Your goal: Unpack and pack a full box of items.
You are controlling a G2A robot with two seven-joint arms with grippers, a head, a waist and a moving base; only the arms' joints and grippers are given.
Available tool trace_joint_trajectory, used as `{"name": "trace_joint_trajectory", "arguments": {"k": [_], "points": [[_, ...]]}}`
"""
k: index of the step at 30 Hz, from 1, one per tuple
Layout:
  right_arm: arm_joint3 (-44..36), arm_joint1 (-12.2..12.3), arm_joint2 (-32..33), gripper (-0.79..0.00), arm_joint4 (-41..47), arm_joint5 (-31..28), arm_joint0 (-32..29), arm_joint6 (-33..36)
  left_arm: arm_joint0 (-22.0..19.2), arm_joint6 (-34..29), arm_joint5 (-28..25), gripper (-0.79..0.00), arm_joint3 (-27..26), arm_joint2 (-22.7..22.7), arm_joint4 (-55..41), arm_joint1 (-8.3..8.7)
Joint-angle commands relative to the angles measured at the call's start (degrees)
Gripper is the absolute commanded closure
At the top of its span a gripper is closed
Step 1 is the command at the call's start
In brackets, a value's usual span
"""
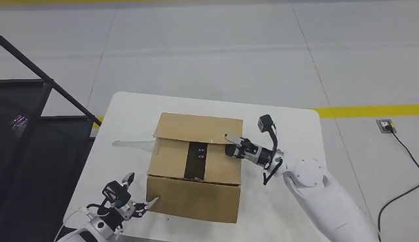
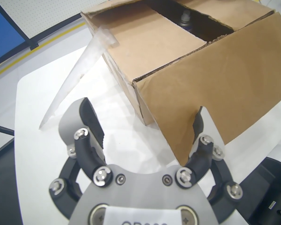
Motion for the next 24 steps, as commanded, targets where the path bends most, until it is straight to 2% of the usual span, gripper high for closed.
{"name": "trace_joint_trajectory", "arguments": {"k": [1,5,7,12,17,24], "points": [[-0.1,-0.3,0.3,-0.785,-0.7,-0.9,0.4,-2.5,0.1,0.1,0.0,-0.785,-0.3,0.1,0.2,0.06],[-0.4,-0.7,0.5,-0.785,-4.2,0.3,2.0,-6.7,0.3,0.3,-0.3,-0.785,-0.7,0.2,0.4,0.2],[-0.1,-1.0,0.1,-0.785,-5.7,2.1,3.8,-6.5,0.4,0.4,-0.2,-0.785,-0.7,0.2,0.6,0.27],[5.8,-2.4,-0.6,-0.785,-5.8,5.1,10.5,-7.5,0.5,0.6,-0.3,-0.785,-0.8,0.2,1.0,0.45],[12.0,-4.5,-3.9,-0.785,-9.2,4.3,16.6,-11.4,0.9,0.9,-0.1,-0.785,-0.7,-0.1,0.7,0.59],[20.0,-8.1,-9.6,-0.785,-16.0,6.5,22.1,-21.0,1.5,1.2,0.2,-0.785,-0.8,-0.7,0.0,0.78]]}}
